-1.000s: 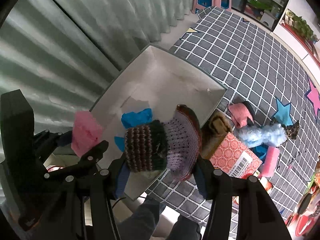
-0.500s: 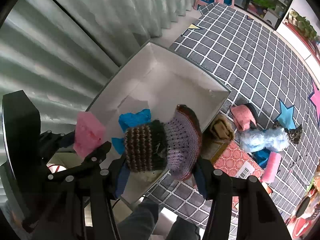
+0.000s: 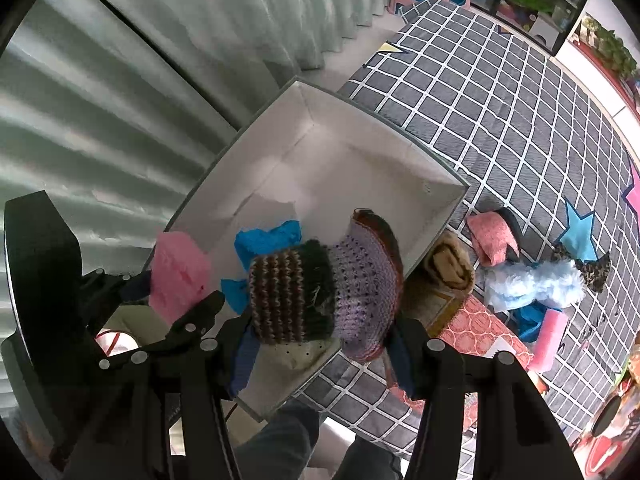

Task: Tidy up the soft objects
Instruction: 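Carry the pink sponge and knitted hat with both tools over the white box, then open both tools to drop the sponge and hat into the box, then move both tools from the box to the soft items on the mat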

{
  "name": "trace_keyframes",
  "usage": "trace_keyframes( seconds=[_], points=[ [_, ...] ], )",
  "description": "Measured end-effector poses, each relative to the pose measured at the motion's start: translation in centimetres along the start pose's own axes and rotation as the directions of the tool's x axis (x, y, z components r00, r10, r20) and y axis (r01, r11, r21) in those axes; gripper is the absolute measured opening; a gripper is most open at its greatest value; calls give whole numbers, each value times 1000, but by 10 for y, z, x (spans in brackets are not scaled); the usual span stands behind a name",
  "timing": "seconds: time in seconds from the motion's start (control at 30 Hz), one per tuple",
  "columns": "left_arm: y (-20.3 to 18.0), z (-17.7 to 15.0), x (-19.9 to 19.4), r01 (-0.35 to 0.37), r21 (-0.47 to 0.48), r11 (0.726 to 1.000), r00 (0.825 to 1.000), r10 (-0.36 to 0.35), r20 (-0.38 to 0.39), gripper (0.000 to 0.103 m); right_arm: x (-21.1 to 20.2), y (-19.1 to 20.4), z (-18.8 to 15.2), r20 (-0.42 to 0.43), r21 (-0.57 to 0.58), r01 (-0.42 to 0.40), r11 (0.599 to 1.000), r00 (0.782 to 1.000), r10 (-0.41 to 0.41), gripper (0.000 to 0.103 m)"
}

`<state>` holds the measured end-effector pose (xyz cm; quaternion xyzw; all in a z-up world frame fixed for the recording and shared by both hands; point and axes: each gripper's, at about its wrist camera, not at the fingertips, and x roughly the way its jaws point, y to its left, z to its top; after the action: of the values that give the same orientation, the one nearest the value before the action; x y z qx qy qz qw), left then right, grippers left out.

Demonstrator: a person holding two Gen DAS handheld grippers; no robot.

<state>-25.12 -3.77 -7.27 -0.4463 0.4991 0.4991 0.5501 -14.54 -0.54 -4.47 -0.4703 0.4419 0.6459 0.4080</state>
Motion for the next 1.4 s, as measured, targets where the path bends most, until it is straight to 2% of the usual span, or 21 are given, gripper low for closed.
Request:
trace_keyframes(
  seconds=[0.3, 0.37, 0.4, 0.47, 0.5, 0.57, 0.63, 0.73, 0.77, 0.8, 1.0, 1.13, 1.27, 1.4],
  points=[
    [0, 1, 0, 17, 2, 1000, 1000, -17, 4, 53, 4, 1, 5, -2, 1, -23, 1000, 1000, 23, 57],
    [0, 1, -1, 26, 1, 1000, 1000, -26, 7, 56, 4, 1, 5, -2, -1, -36, 999, 999, 36, 59],
    [0, 1, -1, 27, 1, 1000, 1000, -27, 9, 58, 4, 2, 5, 1, -4, -37, 999, 999, 37, 61],
    [0, 0, -3, 27, 0, 1000, 1000, -27, 12, 76, 2, 1, 5, 12, -3, -42, 999, 999, 42, 66],
    [0, 0, -3, 27, -4, 1000, 999, -27, 18, 79, 1, 1, 6, 18, 0, -46, 999, 999, 46, 74],
    [0, -1, -4, 29, -6, 1000, 999, -29, 23, 82, -2, 0, 6, 32, 4, -45, 999, 998, 44, 83],
    [0, -1, -3, 32, -14, 999, 999, -32, 20, 87, -4, -3, 7, 40, 7, -44, 999, 998, 44, 83],
    [1, -2, -3, 49, -24, 999, 999, -48, 21, 103, -8, -7, 6, 50, 18, -38, 999, 998, 37, 86],
    [1, -2, -4, 53, -27, 998, 998, -52, 25, 103, -10, -9, 5, 57, 27, -33, 999, 998, 32, 100],
    [2, -2, -4, 61, -31, 998, 998, -60, 24, 103, -13, -13, 5, 70, 37, -27, 999, 997, 24, 103],
    [-7, -1, -6, 123, -22, 992, 992, -123, 20, 103, -32, -39, 0, 119, 100, -23, 995, 993, 11, 103],
    [-24, 6, -17, 134, 15, 991, 990, -134, 35, 103, -48, -67, -6, 148, 155, -22, 988, 989, -2, 103],
    [-42, 15, -25, 149, 56, 987, 988, -152, 41, 103, -56, -111, -20, 154, 235, 4, 972, 987, -42, 103],
    [-62, 23, -31, 175, 87, 981, 983, -178, 36, 103, -53, -162, -46, 129, 353, 27, 935, 989, -77, 103]
  ],
)
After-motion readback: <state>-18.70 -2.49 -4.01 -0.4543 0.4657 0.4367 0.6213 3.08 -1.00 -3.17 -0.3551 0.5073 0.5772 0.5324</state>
